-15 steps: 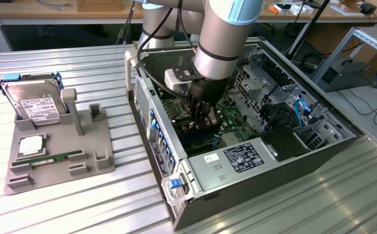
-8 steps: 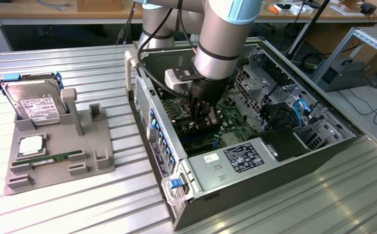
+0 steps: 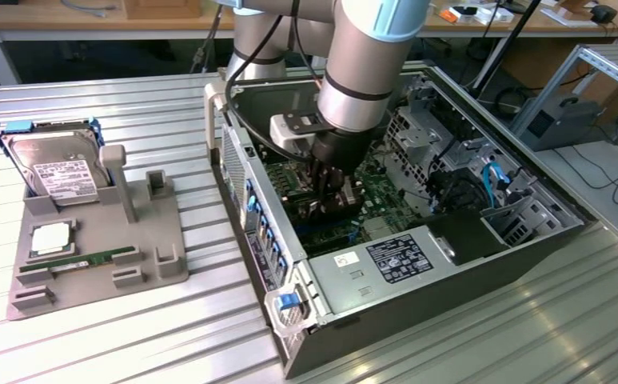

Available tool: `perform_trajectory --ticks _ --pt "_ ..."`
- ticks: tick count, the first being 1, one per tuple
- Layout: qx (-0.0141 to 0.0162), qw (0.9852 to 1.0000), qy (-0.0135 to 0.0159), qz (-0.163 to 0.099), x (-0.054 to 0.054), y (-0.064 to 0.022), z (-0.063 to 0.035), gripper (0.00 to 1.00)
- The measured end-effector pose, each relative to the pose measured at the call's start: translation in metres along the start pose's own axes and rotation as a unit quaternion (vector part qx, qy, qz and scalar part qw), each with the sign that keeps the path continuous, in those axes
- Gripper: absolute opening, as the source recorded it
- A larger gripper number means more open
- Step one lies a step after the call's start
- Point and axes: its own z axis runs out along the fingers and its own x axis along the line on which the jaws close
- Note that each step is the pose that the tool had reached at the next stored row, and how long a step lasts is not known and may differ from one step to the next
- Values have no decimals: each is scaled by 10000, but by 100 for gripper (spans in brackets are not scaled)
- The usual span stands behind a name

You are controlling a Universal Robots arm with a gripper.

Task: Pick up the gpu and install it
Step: 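Insert the gpu into the slot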

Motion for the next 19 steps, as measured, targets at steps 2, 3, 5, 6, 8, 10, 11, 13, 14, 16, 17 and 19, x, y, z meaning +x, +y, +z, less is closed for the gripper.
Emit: perform_trajectory --ticks 2,3,5,6,8,10,11,13,14,16,17,19 --pt "-2 10000 0 0 0 -1 7 27" --pt "-3 10000 0 0 0 -1 11 27" --pt "-5 10000 0 0 0 -2 21 27" --pt "-5 10000 0 0 0 -2 21 27" --pt "-5 10000 0 0 0 -2 22 27" --pt "-5 10000 0 0 0 -2 22 27" --pt "-8 10000 1 2 0 1 21 27" --pt "-6 10000 0 2 0 0 22 34" --pt "-5 10000 0 0 0 -1 22 34" --pt "-5 10000 0 0 0 -1 22 40" --pt "-5 10000 1 0 0 -1 19 40" --pt "-4 10000 -1 0 1 0 -58 40"
